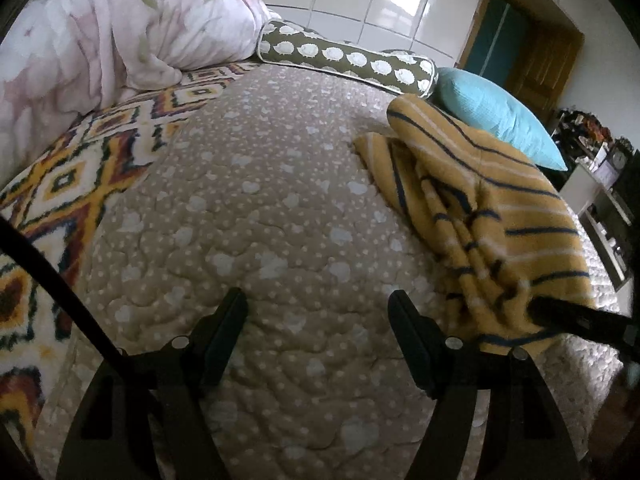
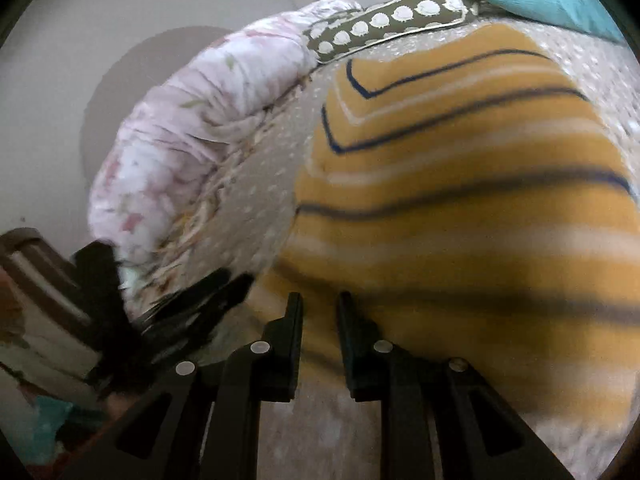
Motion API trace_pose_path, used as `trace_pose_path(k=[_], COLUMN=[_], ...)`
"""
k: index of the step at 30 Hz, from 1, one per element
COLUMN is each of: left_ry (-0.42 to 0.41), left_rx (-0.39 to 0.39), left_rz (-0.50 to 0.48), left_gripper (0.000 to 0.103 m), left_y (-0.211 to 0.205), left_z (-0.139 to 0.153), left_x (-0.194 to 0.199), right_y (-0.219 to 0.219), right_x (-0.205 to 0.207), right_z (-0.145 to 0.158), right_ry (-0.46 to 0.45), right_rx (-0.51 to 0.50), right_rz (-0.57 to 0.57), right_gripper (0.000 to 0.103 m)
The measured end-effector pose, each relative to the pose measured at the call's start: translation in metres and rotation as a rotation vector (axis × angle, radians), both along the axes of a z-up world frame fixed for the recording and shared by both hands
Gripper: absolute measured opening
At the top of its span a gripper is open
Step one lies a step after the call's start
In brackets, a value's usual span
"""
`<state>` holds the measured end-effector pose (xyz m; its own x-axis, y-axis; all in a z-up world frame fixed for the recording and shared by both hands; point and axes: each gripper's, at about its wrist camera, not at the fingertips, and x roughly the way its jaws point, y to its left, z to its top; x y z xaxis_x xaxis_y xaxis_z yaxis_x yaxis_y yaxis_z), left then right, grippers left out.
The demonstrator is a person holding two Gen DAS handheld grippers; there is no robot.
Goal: Fold small clothes
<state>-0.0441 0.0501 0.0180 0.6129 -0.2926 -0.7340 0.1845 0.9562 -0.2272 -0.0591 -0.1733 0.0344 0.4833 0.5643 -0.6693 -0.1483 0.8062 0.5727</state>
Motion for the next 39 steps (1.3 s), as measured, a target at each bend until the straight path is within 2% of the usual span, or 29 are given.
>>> trace_pose_path(k=[2, 4, 7, 12, 18, 20, 27, 35, 39], left_ry=[-0.001, 0.000, 0.002, 0.006, 0.009, 0.009, 0.004, 0.001, 0.000], left_rx=[0.015, 0.028, 0.045, 0.108, 0.156, 0.166, 0.213, 0.234, 0.248], left_rz=[-0.003, -0.008, -0.010, -0.016, -0.021, -0.020, -0.010, 0.001, 0.013], left_gripper=[0.073, 0.075, 0.075, 0.076, 0.077, 0.077, 0.080, 0.082, 0.086], left_y=[-0.003, -0.005, -0.007, -0.016, -0.021, -0.022, -0.027, -0.029, -0.029], left_z=[0.000, 0.000, -0.001, -0.002, -0.002, -0.002, -0.003, -0.003, -0.003], left_x=[0.000, 0.000, 0.001, 0.002, 0.003, 0.004, 0.003, 0.002, 0.002], right_y=[-0.011, -0.023, -0.047, -0.088, -0.111, -0.114, -0.127, -0.135, -0.134], right_x=[-0.025, -0.051, -0.088, -0.118, -0.129, -0.134, -0.141, -0.140, -0.134], right_z=[0.007, 0.017, 0.028, 0.037, 0.036, 0.035, 0.024, 0.018, 0.015], right_ry=[-0.020, -0.068, -0.130, -0.176, -0.176, -0.176, -0.155, -0.132, -0.116], right_rx=[0.019, -0.040, -0.127, -0.141, -0.204, -0.233, -0.318, -0.374, -0.395], right_rz=[-0.012, -0.044, -0.136, -0.300, -0.393, -0.411, -0.482, -0.523, -0.524], right_gripper=[0.021, 0.021, 0.026, 0.033, 0.037, 0.042, 0.042, 0.045, 0.051])
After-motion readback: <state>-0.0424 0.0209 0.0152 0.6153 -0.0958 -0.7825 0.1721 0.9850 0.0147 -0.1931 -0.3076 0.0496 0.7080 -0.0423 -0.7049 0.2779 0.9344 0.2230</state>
